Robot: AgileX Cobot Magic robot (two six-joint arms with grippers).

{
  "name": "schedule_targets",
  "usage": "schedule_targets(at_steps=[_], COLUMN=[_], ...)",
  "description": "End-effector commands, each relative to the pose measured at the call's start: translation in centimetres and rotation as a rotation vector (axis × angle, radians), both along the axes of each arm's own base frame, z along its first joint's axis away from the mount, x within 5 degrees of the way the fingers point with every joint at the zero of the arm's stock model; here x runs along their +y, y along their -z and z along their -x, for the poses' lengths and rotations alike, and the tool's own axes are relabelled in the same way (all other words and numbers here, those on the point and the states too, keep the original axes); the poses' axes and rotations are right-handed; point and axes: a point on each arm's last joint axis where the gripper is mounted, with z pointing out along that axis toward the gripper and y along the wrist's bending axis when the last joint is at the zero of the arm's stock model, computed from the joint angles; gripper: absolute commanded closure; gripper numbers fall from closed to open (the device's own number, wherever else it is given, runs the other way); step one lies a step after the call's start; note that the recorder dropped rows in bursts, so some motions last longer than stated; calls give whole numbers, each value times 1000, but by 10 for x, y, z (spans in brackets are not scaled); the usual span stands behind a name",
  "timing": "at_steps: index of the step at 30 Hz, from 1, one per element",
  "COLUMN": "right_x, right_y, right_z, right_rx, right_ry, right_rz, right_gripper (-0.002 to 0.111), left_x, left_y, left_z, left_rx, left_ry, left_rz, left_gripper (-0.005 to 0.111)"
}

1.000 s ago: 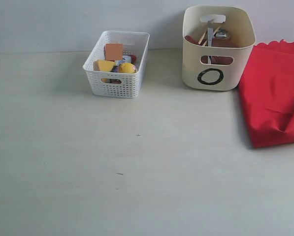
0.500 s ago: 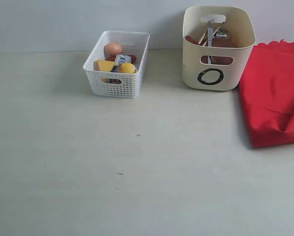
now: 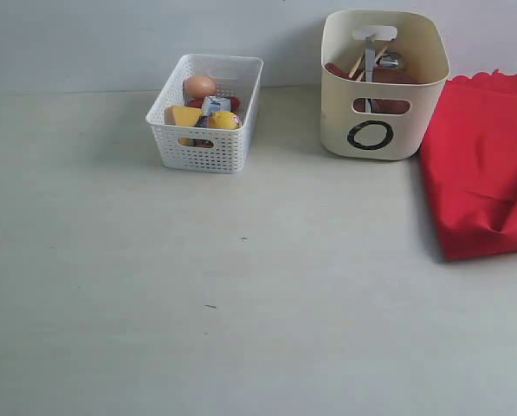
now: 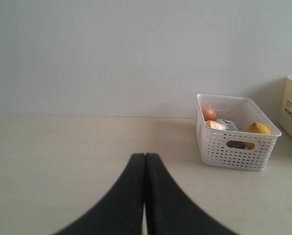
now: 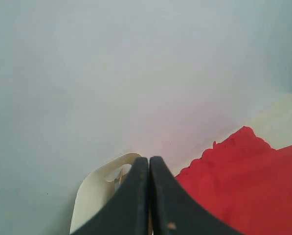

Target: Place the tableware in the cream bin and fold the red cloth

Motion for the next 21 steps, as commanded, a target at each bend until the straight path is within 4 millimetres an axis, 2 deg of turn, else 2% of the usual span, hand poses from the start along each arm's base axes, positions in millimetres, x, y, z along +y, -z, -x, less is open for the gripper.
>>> schedule_targets(at_steps=[1, 2, 3, 6, 7, 9, 11, 13, 14, 15, 17, 21], right_x=[6, 11, 13, 29, 31, 43, 52, 58, 60, 63, 66, 77], right_y=[-16, -28, -34, -63, -66, -80, -87, -91, -86, -74, -50, -15], right_z=[20, 36, 43, 94, 102, 141, 169, 186, 191, 192, 186, 174], right_rx=[-68, -123, -148, -308, -332, -443, -522, -586, -531, -402, -252, -205], right_ry=[2, 2, 2, 3, 3, 3, 3, -4, -11, -35, -104, -261], right_rz=[26, 43, 50, 100, 108, 142, 167, 160, 174, 180, 193, 229], right_gripper=[108, 108, 108, 108, 108, 108, 108, 108, 108, 108, 108, 108], left_x=[0, 0, 0, 0, 0, 0, 0, 0, 0, 0, 0, 0], left_y=[1, 1, 1, 1, 1, 1, 1, 1, 1, 1, 1, 1], left_z=[0, 0, 0, 0, 0, 0, 0, 0, 0, 0, 0, 0], left_rx=[1, 1, 1, 1, 1, 1, 1, 2, 2, 2, 2, 2], left_ry=[-1, -1, -1, -1, -1, -1, -1, -2, -2, -2, -2, -2], left_rz=[4, 4, 4, 4, 4, 4, 4, 6, 6, 6, 6, 6], left_gripper=[106, 106, 106, 106, 106, 106, 106, 106, 106, 106, 106, 106])
